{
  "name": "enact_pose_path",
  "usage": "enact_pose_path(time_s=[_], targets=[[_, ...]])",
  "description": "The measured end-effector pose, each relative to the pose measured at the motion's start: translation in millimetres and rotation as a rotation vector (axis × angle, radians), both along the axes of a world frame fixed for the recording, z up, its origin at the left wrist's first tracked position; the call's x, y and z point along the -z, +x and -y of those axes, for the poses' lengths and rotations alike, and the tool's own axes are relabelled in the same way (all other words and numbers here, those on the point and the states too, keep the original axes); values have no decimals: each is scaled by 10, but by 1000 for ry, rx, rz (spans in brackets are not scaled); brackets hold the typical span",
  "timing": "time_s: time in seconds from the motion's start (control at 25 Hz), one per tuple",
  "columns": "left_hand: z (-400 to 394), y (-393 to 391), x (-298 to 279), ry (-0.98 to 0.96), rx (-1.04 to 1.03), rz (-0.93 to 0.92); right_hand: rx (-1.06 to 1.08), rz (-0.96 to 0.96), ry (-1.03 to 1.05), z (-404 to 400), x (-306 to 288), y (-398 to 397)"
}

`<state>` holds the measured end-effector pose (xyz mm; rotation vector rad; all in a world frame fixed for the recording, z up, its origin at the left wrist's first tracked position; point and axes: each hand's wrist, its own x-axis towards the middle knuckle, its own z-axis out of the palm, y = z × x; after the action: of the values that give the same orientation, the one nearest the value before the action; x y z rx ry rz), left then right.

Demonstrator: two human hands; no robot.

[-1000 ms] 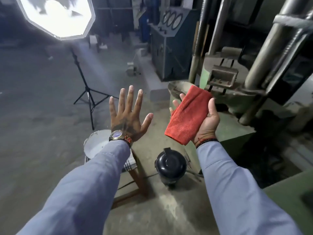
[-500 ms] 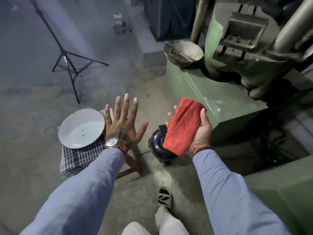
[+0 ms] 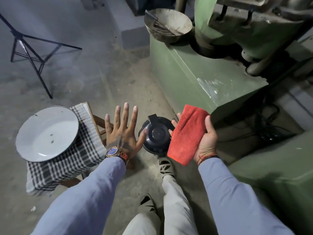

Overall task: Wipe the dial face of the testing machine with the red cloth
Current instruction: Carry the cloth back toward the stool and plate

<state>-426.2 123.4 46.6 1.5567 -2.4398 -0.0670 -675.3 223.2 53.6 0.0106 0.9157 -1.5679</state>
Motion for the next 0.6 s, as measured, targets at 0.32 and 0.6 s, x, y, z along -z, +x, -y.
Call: enact_pose_path(time_s=[0.32, 0.6], targets=[[107, -244, 531, 58, -14, 35, -18, 57, 90, 39, 571, -110], [239, -297, 706, 91, -16, 52, 7, 78, 203, -52, 918, -75]])
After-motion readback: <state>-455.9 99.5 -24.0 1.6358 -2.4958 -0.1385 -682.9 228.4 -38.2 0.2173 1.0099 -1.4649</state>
